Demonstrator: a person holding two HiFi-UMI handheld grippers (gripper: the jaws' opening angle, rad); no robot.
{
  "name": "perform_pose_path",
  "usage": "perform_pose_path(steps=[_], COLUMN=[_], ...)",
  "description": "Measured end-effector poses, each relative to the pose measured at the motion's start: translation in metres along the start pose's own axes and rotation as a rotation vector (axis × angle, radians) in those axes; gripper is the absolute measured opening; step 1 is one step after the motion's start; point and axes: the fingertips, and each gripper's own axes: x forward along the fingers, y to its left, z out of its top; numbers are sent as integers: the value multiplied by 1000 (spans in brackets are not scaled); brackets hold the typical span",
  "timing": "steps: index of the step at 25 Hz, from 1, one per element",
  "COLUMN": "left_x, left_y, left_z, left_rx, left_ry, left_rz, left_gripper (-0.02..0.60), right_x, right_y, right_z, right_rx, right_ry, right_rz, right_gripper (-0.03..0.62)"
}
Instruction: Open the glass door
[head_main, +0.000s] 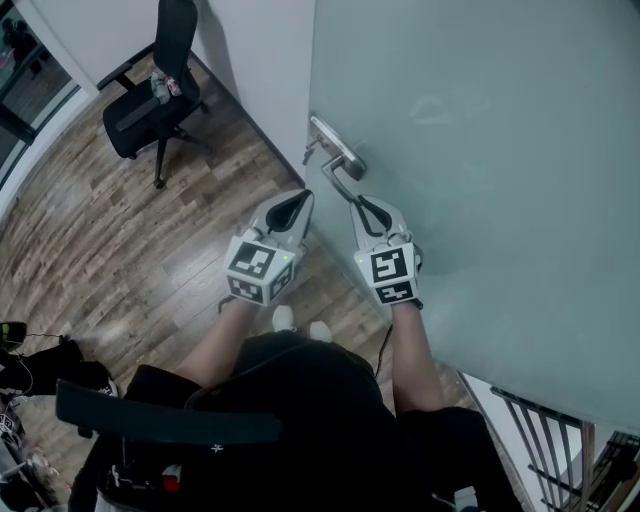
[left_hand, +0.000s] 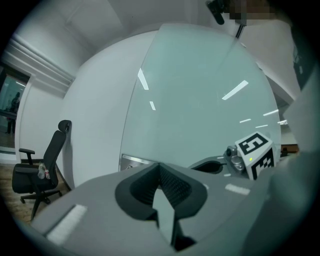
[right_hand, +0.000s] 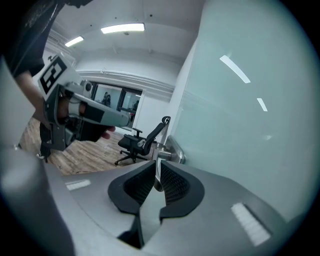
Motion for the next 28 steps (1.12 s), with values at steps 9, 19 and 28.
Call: perform_pose_path(steps=[9,19,28], left_x=[-32,-60,-66], left_y=[2,0,-3], left_z=[2,12,9], left_rx=[11,18,18], left_ry=[-6,-37,-46], left_rz=[47,101,120], left_gripper=[-2,-2,-2], right_x=[-78,-97,-97], right_y=[-2,10,8], right_z=[13,18,20], right_rx=[327,383,379], right_ry=[-184,-225,-230], right_rz=[70,94,95], right_gripper=[5,2,2])
